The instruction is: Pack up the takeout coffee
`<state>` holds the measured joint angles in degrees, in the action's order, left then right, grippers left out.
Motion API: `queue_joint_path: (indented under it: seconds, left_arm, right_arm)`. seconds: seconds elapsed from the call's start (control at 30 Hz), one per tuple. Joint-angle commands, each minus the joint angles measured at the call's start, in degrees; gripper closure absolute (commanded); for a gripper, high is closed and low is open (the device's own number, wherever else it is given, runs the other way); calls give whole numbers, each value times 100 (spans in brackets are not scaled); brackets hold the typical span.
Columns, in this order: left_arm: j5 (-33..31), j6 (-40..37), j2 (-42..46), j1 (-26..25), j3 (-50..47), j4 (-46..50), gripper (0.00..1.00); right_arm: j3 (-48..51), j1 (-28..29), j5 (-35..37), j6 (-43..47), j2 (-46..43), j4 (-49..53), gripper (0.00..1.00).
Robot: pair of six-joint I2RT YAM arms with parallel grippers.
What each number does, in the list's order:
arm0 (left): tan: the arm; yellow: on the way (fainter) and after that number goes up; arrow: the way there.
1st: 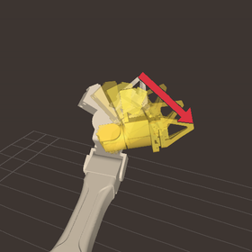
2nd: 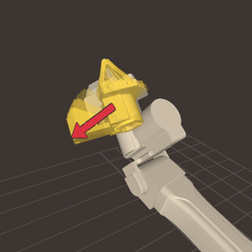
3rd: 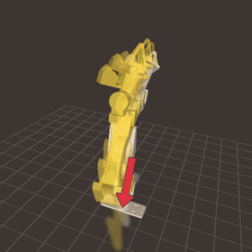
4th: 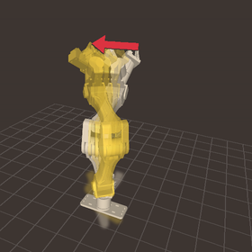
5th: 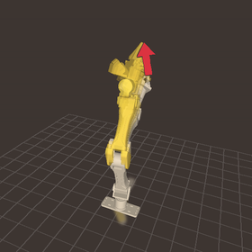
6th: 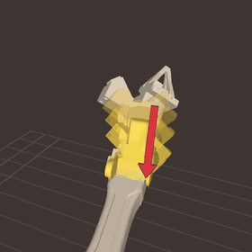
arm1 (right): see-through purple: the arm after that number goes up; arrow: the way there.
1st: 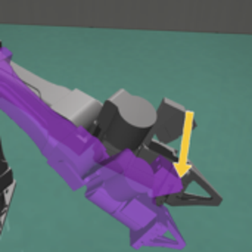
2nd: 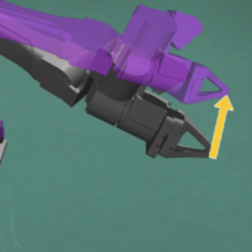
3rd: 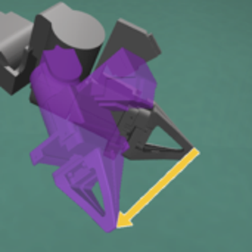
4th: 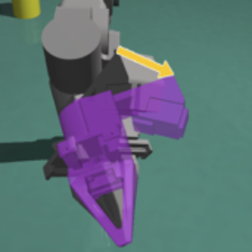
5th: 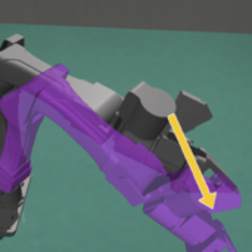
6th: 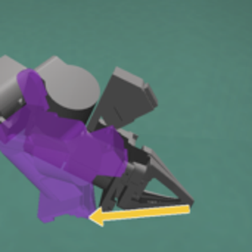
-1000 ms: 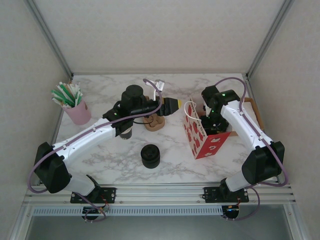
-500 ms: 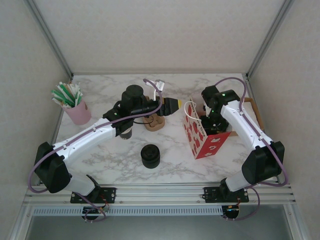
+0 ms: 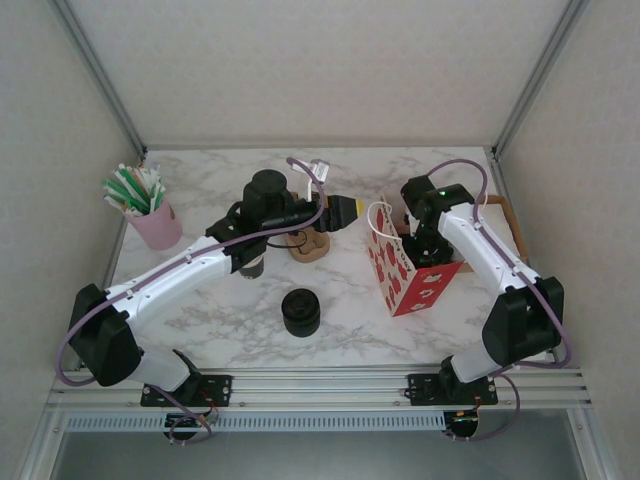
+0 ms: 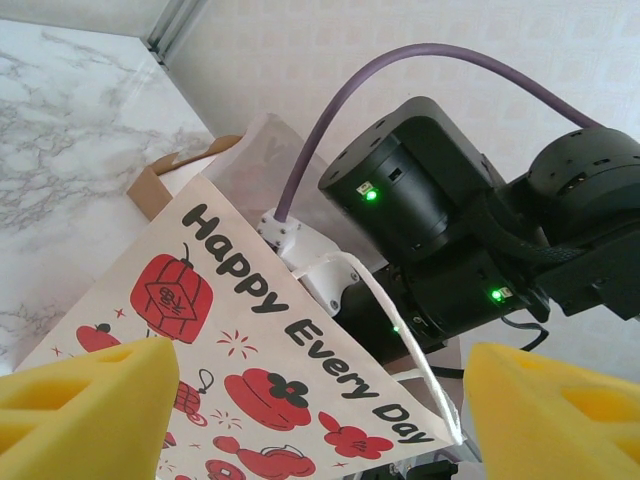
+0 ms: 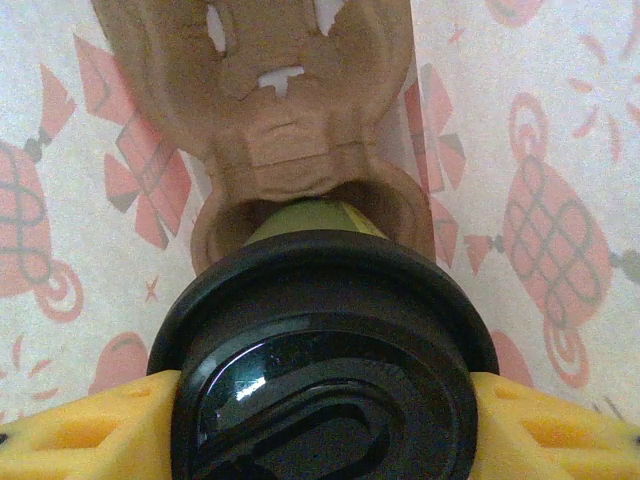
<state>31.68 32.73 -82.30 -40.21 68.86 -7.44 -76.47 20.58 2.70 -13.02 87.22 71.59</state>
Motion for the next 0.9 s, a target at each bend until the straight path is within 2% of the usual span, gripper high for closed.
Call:
queue_joint_path:
  seconds: [0.0,0.87]
  left_arm:
    - [-57,-69,12,-24,101,-47,25]
    - [75,-63,-102,-31,189,-50,24]
  right_arm:
    - [79,-40,-89,3,80,-130,36]
    - [52,-44,-77,-8,34,-75,36]
